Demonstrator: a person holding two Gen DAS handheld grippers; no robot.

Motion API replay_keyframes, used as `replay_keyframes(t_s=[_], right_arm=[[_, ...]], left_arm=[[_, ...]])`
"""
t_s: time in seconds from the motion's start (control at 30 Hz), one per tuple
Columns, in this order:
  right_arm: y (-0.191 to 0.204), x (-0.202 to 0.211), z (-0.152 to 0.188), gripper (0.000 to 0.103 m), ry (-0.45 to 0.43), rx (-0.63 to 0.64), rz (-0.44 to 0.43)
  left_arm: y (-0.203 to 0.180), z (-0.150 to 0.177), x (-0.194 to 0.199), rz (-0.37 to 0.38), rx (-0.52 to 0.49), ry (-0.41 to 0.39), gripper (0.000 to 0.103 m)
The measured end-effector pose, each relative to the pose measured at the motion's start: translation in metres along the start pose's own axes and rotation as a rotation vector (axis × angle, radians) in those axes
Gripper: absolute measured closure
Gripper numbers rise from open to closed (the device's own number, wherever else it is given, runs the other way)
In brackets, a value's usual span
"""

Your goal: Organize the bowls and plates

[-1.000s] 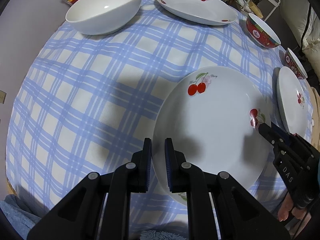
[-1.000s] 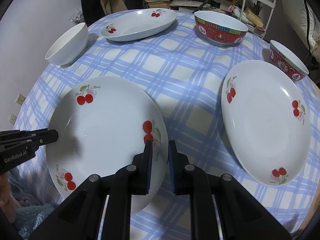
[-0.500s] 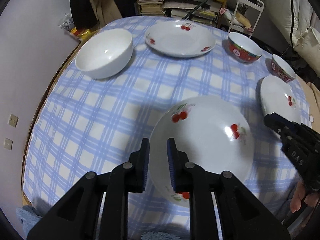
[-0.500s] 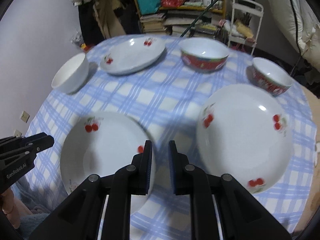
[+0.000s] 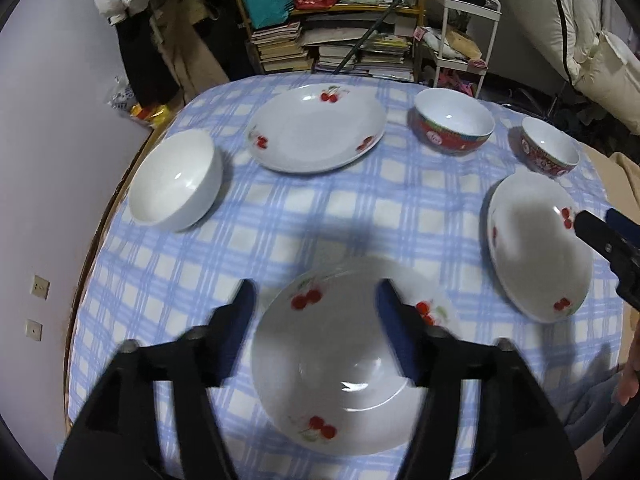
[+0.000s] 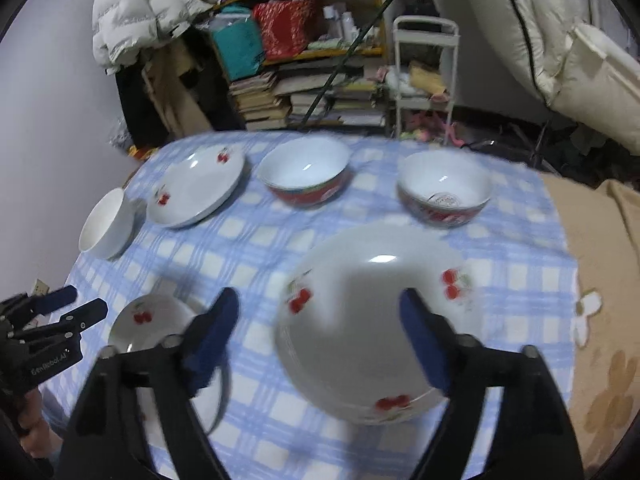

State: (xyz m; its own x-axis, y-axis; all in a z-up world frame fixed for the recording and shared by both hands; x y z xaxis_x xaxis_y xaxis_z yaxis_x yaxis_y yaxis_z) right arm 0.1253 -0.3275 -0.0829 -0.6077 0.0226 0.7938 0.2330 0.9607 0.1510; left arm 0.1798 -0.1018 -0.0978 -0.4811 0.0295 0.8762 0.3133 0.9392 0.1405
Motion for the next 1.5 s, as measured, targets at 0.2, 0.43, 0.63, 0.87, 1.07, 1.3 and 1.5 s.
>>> replay_keyframes(t_s=[0.2,0.43,0.63,0.87,1.07,1.3,1.5], right_arm=[[-0.025,0.010,-0.013,0.001,-0.039,0.031,0.101],[-0.042,0.014,-0.018,0.000,-0.047,0.069,0.174],[-0.051,0.016,-0.021,0.000,-0.060,0.102,0.222],[-0.071,0.006,-0.024,0.000,-0.037,0.016,0.186],[-0.093,-0.008,-0.023,0.000,0.006,-0.073,0.162],[-0.118,-0.042,-0.006,0.018,0.152,-0.177,0.100],[-0.120,-0.063,0.005,0.044,0.246,-0.198,0.083]], left_arm=[[-0.026,-0.022,0.007,0.018,-0.039,-0.035,0.012],[-0.056,-0.043,0.003,0.043,-0.074,-0.051,0.010],[-0.079,-0.054,-0.010,0.086,-0.091,-0.036,0.010],[-0.100,-0.060,-0.033,0.121,-0.088,0.007,0.010],[-0.117,-0.059,-0.055,0.144,-0.110,0.049,0.010],[-0.126,-0.056,-0.078,0.179,-0.111,0.106,0.010],[-0.136,-0.051,-0.095,0.230,-0.115,0.162,0.032]])
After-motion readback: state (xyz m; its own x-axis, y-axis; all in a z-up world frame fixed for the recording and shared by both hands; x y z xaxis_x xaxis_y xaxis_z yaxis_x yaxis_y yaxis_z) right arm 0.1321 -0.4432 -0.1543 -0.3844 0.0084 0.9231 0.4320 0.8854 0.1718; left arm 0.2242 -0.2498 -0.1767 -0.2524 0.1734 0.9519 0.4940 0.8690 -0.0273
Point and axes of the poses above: each gripper's, at about its wrist camera, not at the fingertips, and x roughly against the way its jaws point, y to its left, z to its underside, the point moved 1 cm from there along -x, roughly the way its jaws point, and after that the axes turned 1 degree about -y, right-handed, at the moved point
